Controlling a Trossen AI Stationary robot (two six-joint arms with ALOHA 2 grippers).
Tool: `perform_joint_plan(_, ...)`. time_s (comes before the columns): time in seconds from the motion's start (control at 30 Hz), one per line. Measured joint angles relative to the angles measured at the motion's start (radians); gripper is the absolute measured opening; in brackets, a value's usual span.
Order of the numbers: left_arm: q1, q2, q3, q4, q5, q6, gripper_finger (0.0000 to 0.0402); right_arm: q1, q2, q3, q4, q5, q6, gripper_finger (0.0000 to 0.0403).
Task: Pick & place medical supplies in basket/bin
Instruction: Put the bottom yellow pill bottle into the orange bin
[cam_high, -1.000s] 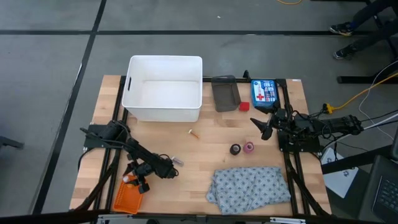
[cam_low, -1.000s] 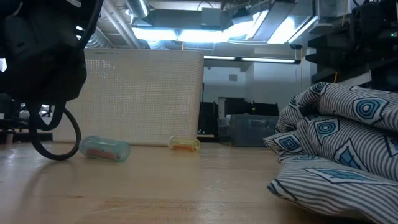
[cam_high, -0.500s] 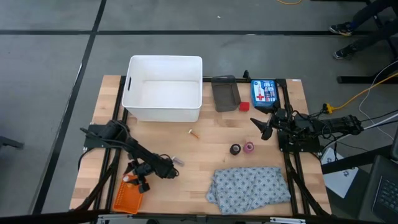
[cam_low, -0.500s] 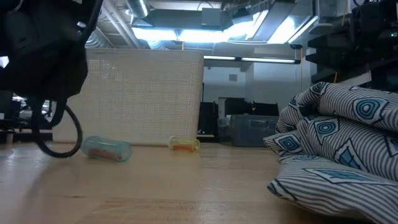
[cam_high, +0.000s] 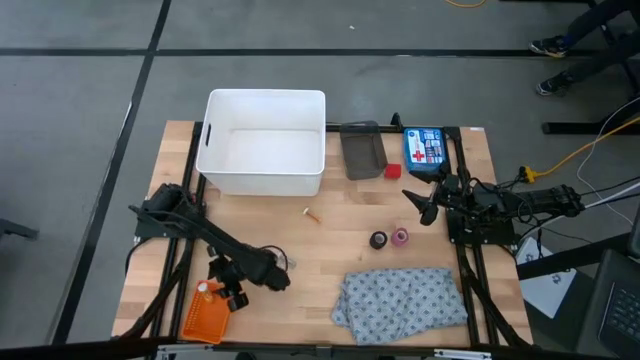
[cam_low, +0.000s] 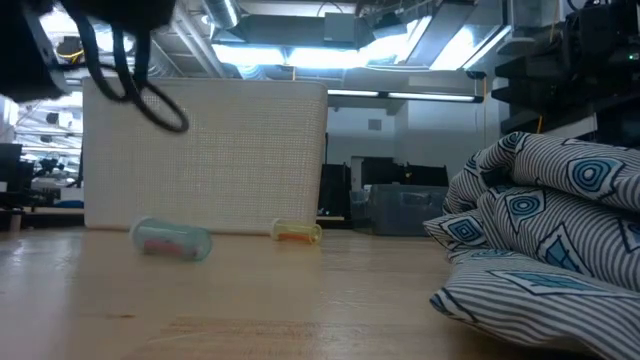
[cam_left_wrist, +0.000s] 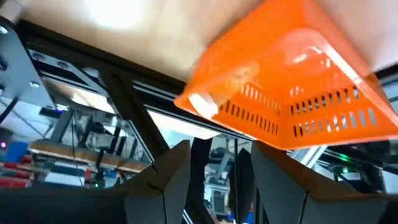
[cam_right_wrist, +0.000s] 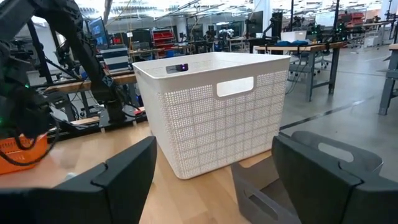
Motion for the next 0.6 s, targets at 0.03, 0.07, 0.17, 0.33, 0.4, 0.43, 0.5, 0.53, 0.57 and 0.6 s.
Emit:
perform_joint_plan(0.03, -0.012, -0.007, 0.010, 0.012, 0.002, -0.013, 0.0161, 0.000, 0.000, 0.000, -0.001, 0.000, 0.002, 0.0318)
perform_joint_plan(0.07, -0.021, -0.016, 0.018, 0.034, 0.004, -0.030, 0.0155, 0.000, 0.000, 0.000, -0.002, 0.000, 0.003, 0.0318)
perform_joint_plan(0.17, -0.057, -0.041, 0.023, 0.164, -0.016, -0.104, 0.0123, 0.000, 0.000, 0.000, -0.002, 0.000, 0.003, 0.0318)
perform_joint_plan(0.33, -0.118, -0.061, 0.024, 0.346, -0.101, -0.220, 0.0050, 0.000, 0.000, 0.000, -0.002, 0.000, 0.016, 0.0318)
perform_joint_plan(0.4, -0.146, -0.060, 0.024, 0.355, -0.131, -0.261, 0.0021, 0.000, 0.000, 0.000, -0.002, 0.000, 0.018, 0.0318)
perform_joint_plan(0.43, -0.159, -0.059, 0.024, 0.353, -0.140, -0.279, 0.0011, 0.000, 0.000, 0.000, -0.002, 0.000, 0.018, 0.0318)
perform_joint_plan(0.5, -0.189, -0.059, 0.024, 0.352, -0.170, -0.317, 0.0005, 0.000, 0.000, 0.000, -0.002, 0.000, 0.018, 0.0318)
perform_joint_plan(0.53, -0.203, -0.059, 0.024, 0.352, -0.192, -0.339, 0.0005, 0.000, 0.000, 0.000, -0.002, 0.000, 0.018, 0.0318)
perform_joint_plan(0.57, -0.217, -0.059, 0.024, 0.352, -0.212, -0.361, 0.0004, 0.000, 0.000, 0.000, -0.002, 0.000, 0.020, 0.0318)
perform_joint_plan(0.6, -0.230, -0.059, 0.024, 0.352, -0.229, -0.380, 0.0003, 0.000, 0.000, 0.000, -0.002, 0.000, 0.024, 0.0318)
